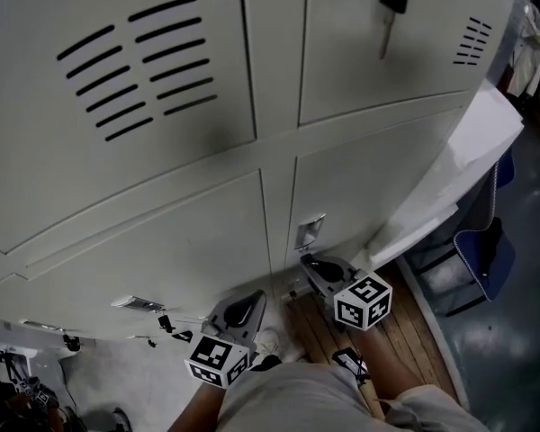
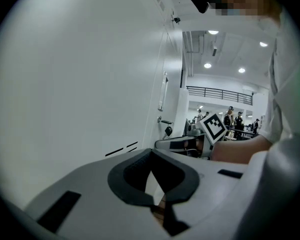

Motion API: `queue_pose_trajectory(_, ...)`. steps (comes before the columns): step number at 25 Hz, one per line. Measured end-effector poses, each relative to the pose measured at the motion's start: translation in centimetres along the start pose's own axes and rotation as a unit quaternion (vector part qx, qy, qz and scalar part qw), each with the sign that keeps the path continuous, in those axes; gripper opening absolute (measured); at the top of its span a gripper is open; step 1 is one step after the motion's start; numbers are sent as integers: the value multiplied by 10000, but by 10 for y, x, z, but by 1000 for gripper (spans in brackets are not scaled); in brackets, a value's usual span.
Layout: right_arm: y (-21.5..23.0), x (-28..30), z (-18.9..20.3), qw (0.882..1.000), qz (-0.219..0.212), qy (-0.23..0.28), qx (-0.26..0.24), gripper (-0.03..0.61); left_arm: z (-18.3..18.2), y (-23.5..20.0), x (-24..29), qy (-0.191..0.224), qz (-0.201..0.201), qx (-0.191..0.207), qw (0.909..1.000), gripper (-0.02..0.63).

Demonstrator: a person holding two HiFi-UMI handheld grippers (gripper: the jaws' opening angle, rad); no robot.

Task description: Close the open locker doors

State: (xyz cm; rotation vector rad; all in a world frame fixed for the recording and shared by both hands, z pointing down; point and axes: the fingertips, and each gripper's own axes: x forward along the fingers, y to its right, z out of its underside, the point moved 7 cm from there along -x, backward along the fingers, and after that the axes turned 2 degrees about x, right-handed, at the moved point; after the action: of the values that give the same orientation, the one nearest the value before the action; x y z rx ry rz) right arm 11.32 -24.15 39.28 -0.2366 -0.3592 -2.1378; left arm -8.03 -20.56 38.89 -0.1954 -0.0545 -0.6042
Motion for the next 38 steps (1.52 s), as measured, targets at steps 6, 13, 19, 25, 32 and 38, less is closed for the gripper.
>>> queue_pose_trajectory(6,0,1,0,10000,-5,15,20,28,0,-1,4,-8,27,-23,10000,15)
queue_pose_trajectory(13,0,-2,2,10000,50,-72,-47,28,-1,2,8,-2,106,8,9999,15)
queue_pose_trajectory(19,-1,-12,5,9999,123,-26,15,28,-1,8,12,-32,226,50,9997,15)
queue_pose_trajectory(25,-4,-27,11,9997,227,12,61,28,0,18,17,-74,381,95,9992,15)
queue_pose_trajectory(32,-7,-51,26,9989,430,50,196,28,2,33,22,-126,570,131,9982,15)
queue_pose_trajectory(38,-14,-71,34,9979,567,133,275,28,2,46,25,-155,714,187,9972,15)
